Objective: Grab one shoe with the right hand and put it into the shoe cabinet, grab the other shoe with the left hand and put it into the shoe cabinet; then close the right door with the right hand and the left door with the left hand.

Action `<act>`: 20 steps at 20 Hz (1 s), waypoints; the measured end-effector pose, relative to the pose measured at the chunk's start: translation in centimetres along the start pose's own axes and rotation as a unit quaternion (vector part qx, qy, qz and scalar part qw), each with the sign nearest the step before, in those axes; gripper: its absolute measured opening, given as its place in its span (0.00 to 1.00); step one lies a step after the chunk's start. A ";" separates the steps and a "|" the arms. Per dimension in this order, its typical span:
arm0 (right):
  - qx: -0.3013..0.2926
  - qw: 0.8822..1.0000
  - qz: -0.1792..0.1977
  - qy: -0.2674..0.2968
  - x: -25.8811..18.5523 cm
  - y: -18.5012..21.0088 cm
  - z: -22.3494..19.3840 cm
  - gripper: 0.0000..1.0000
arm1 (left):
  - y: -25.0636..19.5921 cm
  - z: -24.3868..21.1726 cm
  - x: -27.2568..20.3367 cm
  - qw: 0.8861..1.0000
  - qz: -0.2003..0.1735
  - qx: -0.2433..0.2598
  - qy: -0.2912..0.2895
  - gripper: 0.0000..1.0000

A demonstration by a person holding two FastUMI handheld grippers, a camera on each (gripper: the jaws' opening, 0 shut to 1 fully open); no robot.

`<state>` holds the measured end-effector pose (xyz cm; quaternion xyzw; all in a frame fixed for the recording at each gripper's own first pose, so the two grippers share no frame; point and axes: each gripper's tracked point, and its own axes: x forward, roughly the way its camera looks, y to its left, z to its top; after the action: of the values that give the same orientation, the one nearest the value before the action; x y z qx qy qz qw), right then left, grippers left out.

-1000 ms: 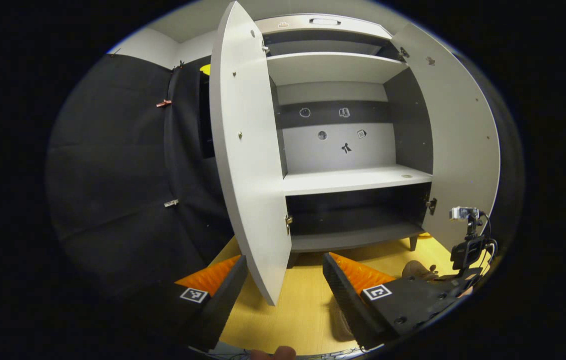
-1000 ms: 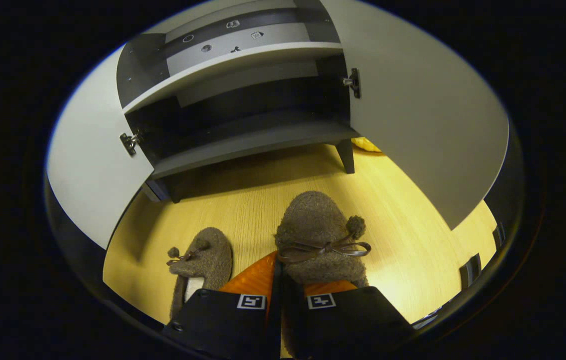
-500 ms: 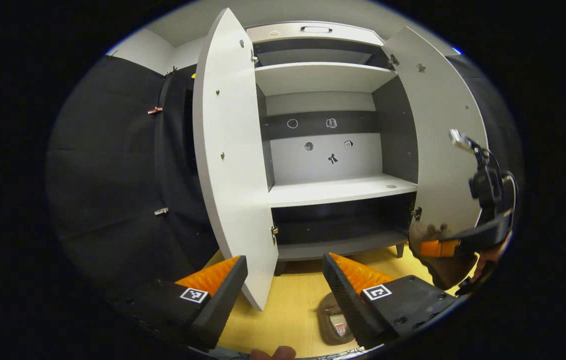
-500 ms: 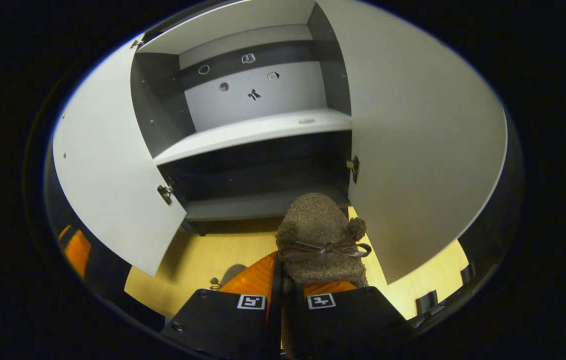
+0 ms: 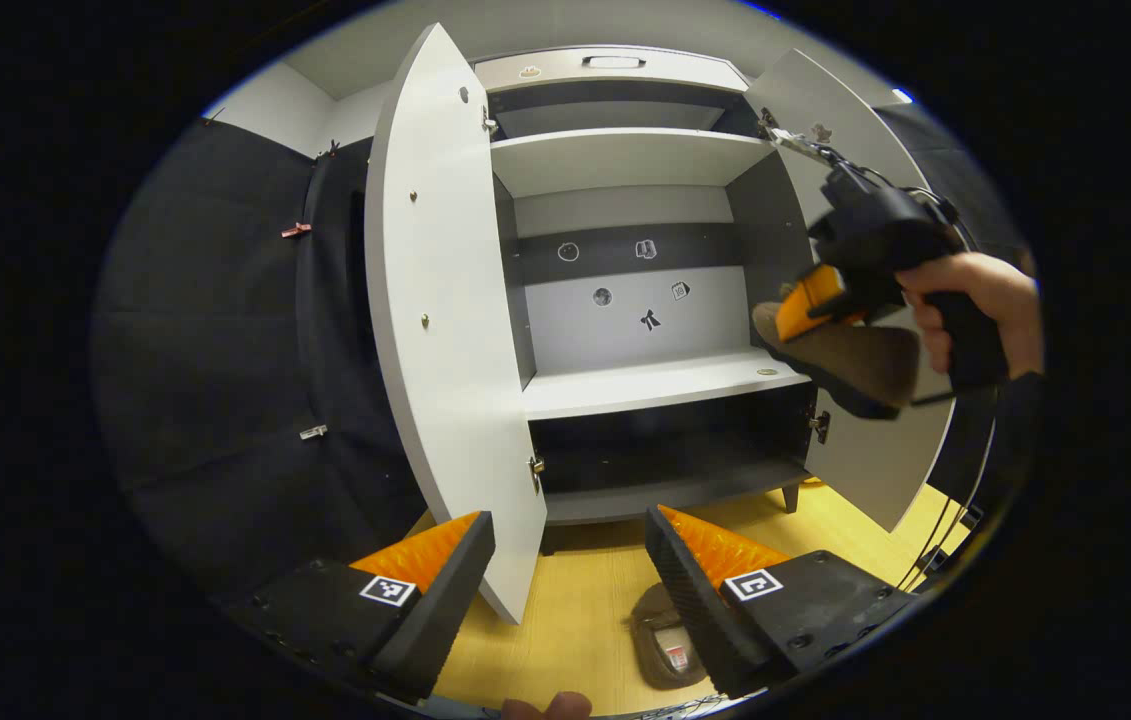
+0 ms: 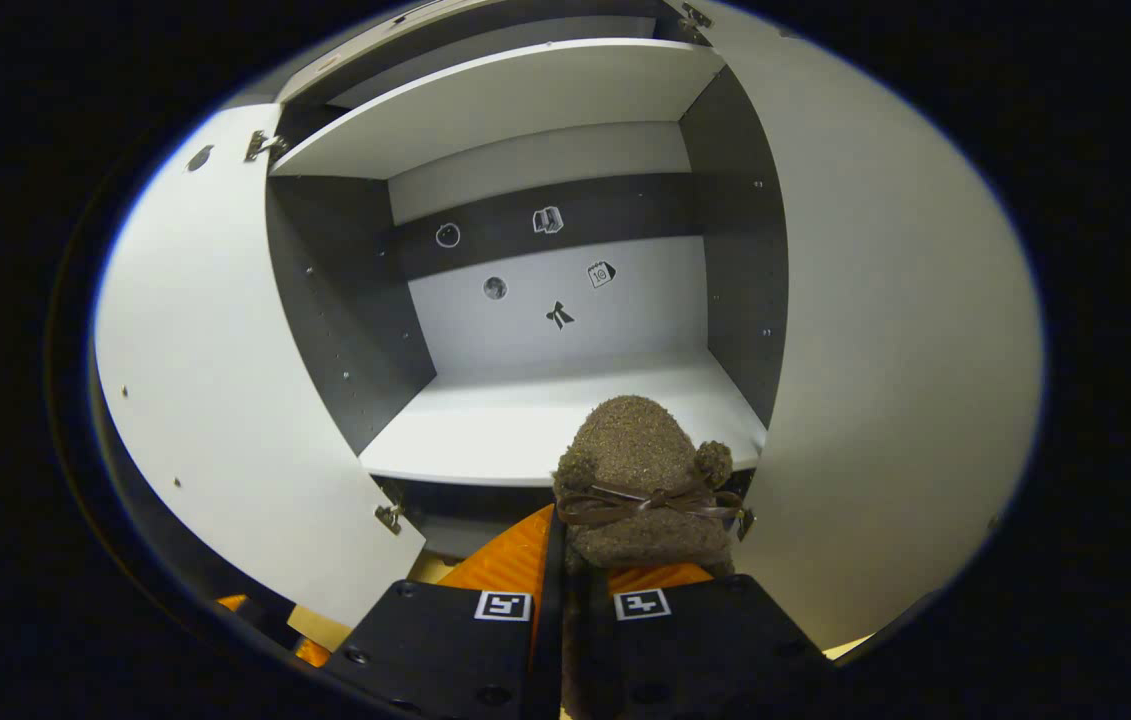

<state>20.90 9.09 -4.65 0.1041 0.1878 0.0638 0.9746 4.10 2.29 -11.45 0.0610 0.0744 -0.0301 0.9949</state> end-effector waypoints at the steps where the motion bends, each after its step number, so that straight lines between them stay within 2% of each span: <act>1: -0.001 1.000 -0.005 -0.001 1.4 -0.2 1.1 0.16 | -0.1 -0.1 0.1 1.000 -0.001 -0.003 0.001 0.96; 7: 0.006 1.000 -0.020 -0.013 9.0 -0.6 5.1 0.15 | -0.2 -0.7 0.9 1.000 -0.002 -0.010 0.002 0.96; 15: 0.021 0.998 -0.032 -0.058 19.3 -0.9 8.1 0.15 | 0.5 -3.5 2.0 0.999 0.006 -0.033 0.015 0.96; 20: -0.009 0.997 -0.050 -0.063 23.9 -1.1 8.3 0.15 | 1.3 -5.6 1.9 0.998 0.020 -0.038 0.035 0.96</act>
<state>46.15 10.48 -5.80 0.0892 0.1304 0.0104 0.9874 5.26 4.16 -17.09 0.0259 0.1086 -0.0053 0.9937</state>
